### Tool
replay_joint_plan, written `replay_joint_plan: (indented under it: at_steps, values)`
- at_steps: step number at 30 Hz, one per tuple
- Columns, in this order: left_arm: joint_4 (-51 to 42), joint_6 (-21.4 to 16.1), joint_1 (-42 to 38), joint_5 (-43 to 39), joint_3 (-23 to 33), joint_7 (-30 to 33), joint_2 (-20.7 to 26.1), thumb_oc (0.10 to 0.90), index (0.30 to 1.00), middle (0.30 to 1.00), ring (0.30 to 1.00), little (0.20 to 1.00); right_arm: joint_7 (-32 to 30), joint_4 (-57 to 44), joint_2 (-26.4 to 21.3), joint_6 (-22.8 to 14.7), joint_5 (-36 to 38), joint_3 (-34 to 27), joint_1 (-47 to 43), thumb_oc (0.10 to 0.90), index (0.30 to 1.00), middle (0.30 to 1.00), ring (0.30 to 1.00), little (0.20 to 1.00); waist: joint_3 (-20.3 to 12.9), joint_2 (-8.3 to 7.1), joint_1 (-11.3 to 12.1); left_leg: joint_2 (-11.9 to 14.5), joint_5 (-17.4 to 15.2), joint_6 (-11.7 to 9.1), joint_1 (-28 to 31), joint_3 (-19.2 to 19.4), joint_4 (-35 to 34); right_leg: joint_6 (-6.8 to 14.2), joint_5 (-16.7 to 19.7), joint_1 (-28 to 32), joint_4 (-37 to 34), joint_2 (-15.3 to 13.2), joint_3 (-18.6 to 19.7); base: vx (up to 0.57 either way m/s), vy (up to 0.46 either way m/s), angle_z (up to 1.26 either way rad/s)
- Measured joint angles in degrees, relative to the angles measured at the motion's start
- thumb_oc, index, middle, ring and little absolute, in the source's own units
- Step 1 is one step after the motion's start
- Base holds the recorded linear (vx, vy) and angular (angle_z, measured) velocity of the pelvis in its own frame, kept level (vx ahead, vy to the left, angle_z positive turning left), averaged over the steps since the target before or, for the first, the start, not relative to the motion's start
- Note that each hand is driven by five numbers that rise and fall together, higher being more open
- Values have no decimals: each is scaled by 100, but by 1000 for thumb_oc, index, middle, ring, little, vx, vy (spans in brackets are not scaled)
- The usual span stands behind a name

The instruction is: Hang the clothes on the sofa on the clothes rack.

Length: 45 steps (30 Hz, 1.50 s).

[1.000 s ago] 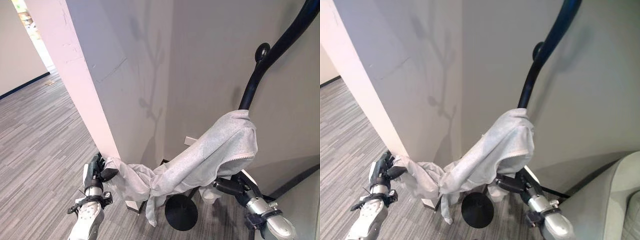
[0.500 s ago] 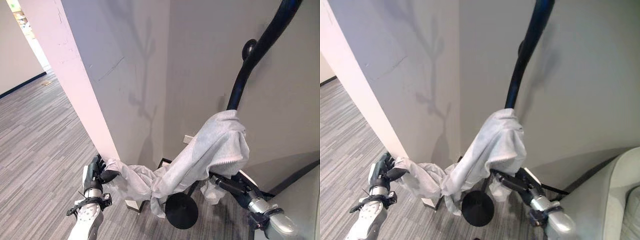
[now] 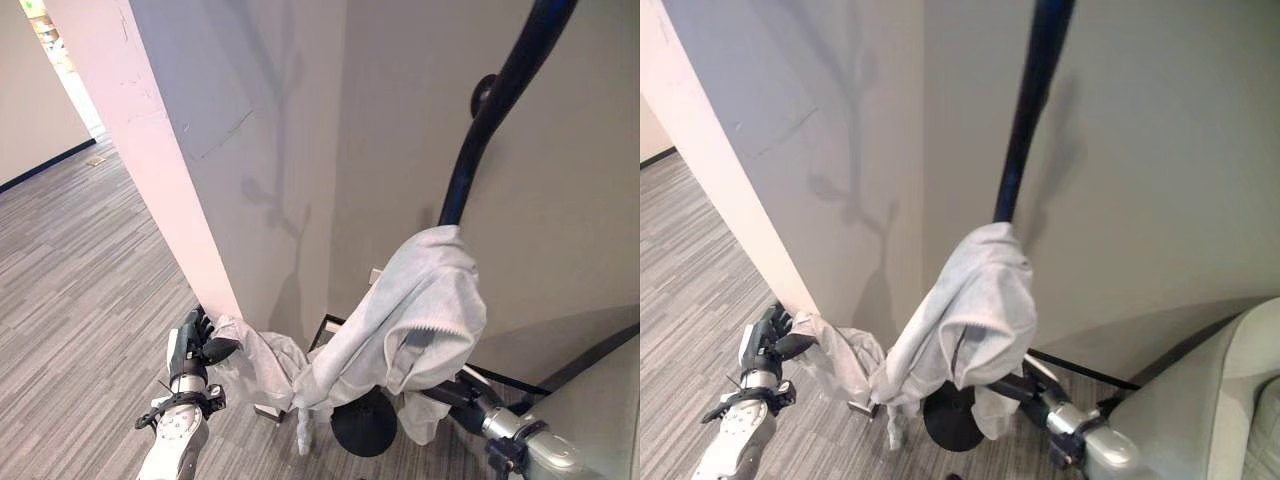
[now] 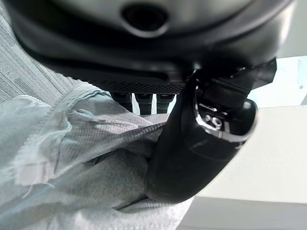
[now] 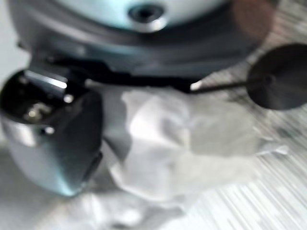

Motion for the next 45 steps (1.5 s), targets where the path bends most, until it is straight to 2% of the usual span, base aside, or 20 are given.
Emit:
replay_joint_plan:
  at_steps: [10, 17, 21, 23, 25, 26, 28, 32, 37, 39, 40, 41, 43, 44, 45]
  values:
    - [0, -1, -4, 0, -17, 0, 3, 800, 900, 900, 900, 900, -56, 4, 18, 13, 5, -71, 5, 400, 300, 300, 300, 300, 6, -9, 0, 1, -1, 2, -2, -11, 0, 7, -6, 4, 0, 0, -10, 0, 0, 0]
    - [0, -10, -6, -4, -39, 0, 25, 800, 900, 900, 900, 900, -137, 278, 411, -15, -16, -140, 44, 400, 300, 300, 300, 300, 6, -17, 4, 0, -2, 3, -7, -18, 0, 12, -13, 2, 0, -2, -12, 0, 0, 0]
    - [-2, -34, -9, -144, -57, -20, 26, 800, 900, 900, 900, 900, -417, 1754, 1041, -87, -1060, -398, -4, 400, 300, 300, 300, 300, 9, -14, 31, -9, -10, 16, -21, -24, 0, 15, -21, -6, 0, -11, -19, 0, 0, 0]
    - [-6, -44, -16, -216, -67, -20, 41, 800, 900, 900, 900, 900, -610, 2278, 1149, -59, -1496, -467, 87, 400, 300, 300, 300, 300, 24, 14, 44, -15, -12, 19, -34, -24, 0, 15, -21, -22, 0, -18, -20, 0, 0, 0]
    - [-13, -56, -15, -215, -80, -49, 73, 800, 900, 900, 900, 900, -782, 2909, 1456, -76, -1827, -729, 71, 400, 300, 300, 300, 300, 28, 20, 53, -12, -12, 18, -59, -31, 0, 14, -22, -45, 0, -14, -28, 0, 0, 0]
    - [-10, -58, -14, -211, -81, -104, 81, 800, 900, 900, 900, 900, -1005, 3403, 1597, -75, -2249, -904, 175, 400, 300, 300, 300, 300, 49, 54, 57, -14, -12, 18, -85, -35, 0, 16, -24, -72, 1, -17, -27, 0, 0, 0]
    - [-9, -60, -12, -207, -85, -116, 70, 800, 900, 900, 900, 900, -1113, 3464, 1596, -33, -2523, -929, 325, 400, 300, 300, 300, 300, 91, 108, 55, -14, -12, 19, -86, -35, 0, 17, -25, -72, 0, -17, -29, 0, 0, 0]
    - [-8, -67, -18, -194, -87, -122, 77, 800, 900, 900, 900, 900, -1262, 3854, 1898, -53, -3086, -926, 508, 400, 300, 300, 300, 300, 165, 167, 37, -3, -12, 19, -93, -75, 0, 7, -32, -68, 0, -7, -40, 0, 0, 0]
    - [1, -76, -147, -164, -218, -122, 131, 800, 900, 900, 900, 900, -1629, 5170, 2278, -76, -3507, -676, -270, 400, 300, 300, 300, 300, 225, 229, 82, -31, 3, 19, -195, -104, 2, 7, -28, -148, 0, -35, -62, -4, 6, 3]
    - [3, -100, -147, -163, -252, -122, 120, 800, 900, 900, 900, 900, -1765, 5164, 2316, -71, -3531, -678, -396, 408, 312, 312, 312, 312, 243, 290, 93, -46, 8, 23, -227, -103, 2, 15, -16, -180, 0, -51, -62, 1, 6, 3]
    - [4, -99, -146, -163, -266, -122, 120, 800, 900, 900, 900, 900, -1796, 5156, 2324, -85, -3532, -677, -445, 483, 425, 425, 425, 425, 242, 309, 94, -50, 8, 23, -229, -103, 2, 15, -16, -182, 0, -54, -62, 0, 0, 0]
    - [5, -99, -140, -163, -280, -122, 114, 800, 900, 900, 900, 900, -1844, 5125, 2340, -94, -3551, -665, -506, 483, 425, 425, 425, 425, 234, 346, 101, -50, 8, 23, -229, -106, 1, 15, -17, -173, 0, -56, -69, 24, -2, 3]
    - [6, -101, -142, -163, -300, -122, 109, 800, 900, 900, 900, 900, -1917, 5128, 2355, -106, -3592, -551, -630, 577, 566, 566, 566, 566, 236, 351, 103, -48, 8, 23, -232, -125, 2, 14, -17, -166, 0, -55, -97, 30, -12, 6]
    - [6, -101, -142, -163, -312, -122, 107, 800, 900, 900, 900, 900, -1939, 5138, 2376, -110, -3655, -529, -702, 800, 900, 900, 900, 900, 225, 368, 102, -47, 8, 23, -231, -139, 2, 17, -19, -141, 0, -57, -122, 33, -19, 5]
    - [6, -101, -142, -162, -312, -122, 105, 800, 900, 900, 900, 900, -1949, 5145, 2376, -110, -3665, -512, -716, 800, 900, 900, 900, 900, 225, 368, 101, -46, 8, 23, -230, -141, 2, 18, -19, -130, 0, -57, -127, 32, -22, 6]
